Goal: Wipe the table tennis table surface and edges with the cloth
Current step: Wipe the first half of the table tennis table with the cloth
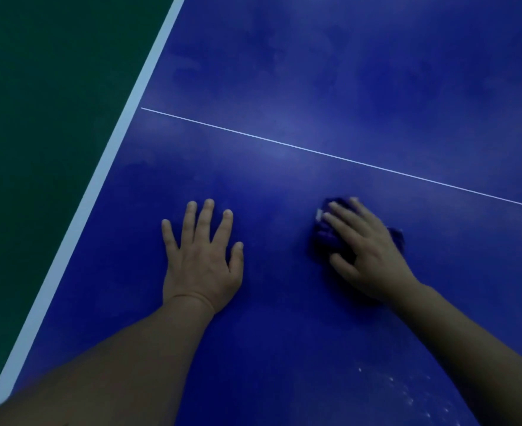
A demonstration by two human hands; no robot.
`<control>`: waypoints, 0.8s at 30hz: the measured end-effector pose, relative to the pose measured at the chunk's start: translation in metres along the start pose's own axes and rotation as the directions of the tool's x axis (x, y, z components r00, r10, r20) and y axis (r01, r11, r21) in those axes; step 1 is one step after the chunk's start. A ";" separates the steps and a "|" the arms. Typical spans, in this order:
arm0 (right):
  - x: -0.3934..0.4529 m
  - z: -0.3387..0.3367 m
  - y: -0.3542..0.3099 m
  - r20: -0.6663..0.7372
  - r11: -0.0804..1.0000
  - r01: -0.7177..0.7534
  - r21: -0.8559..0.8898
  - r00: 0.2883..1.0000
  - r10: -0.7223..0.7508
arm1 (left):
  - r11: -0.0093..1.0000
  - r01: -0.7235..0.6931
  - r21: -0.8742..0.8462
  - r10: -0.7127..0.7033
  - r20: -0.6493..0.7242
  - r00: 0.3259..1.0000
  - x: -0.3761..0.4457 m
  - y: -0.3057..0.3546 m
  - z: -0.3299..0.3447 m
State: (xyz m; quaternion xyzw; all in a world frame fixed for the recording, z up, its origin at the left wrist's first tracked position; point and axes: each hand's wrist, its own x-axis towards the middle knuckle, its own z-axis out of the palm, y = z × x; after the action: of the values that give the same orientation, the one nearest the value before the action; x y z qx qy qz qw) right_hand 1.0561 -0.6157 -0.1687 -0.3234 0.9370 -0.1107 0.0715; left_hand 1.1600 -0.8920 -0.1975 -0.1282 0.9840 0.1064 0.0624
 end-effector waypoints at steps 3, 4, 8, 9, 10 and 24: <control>0.031 -0.009 0.021 -0.079 0.966 -0.257 0.022 0.963 0.258 | 1.000 -0.010 -0.007 0.010 -0.010 1.000 -0.001 0.001 0.000; 0.049 -0.010 0.019 -0.098 0.951 -0.308 0.028 0.946 0.309 | 1.000 -0.013 0.000 0.013 -0.013 1.000 -0.001 0.001 0.000; 0.094 0.000 -0.011 -0.136 0.950 -0.312 0.018 0.940 0.312 | 1.000 -0.017 0.005 0.017 -0.010 1.000 -0.001 0.000 0.001; 0.092 0.003 -0.023 -0.120 0.963 -0.269 0.014 0.956 0.269 | 1.000 -0.020 0.003 0.020 -0.011 1.000 0.000 0.000 0.001; 0.080 0.006 -0.033 -0.094 0.979 -0.203 0.020 0.974 0.204 | 1.000 -0.024 0.002 0.024 -0.007 1.000 0.000 0.000 0.001; 0.076 0.008 -0.020 -0.128 0.929 -0.370 -0.010 0.922 0.366 | 0.999 -0.031 -0.029 0.031 -0.008 0.999 -0.003 -0.002 -0.001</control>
State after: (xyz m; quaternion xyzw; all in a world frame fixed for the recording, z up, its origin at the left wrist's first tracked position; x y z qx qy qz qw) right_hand 1.0099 -0.6798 -0.1756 -0.1356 0.9854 -0.0989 0.0273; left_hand 1.1632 -0.8934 -0.1967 -0.1141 0.9845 0.1211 0.0551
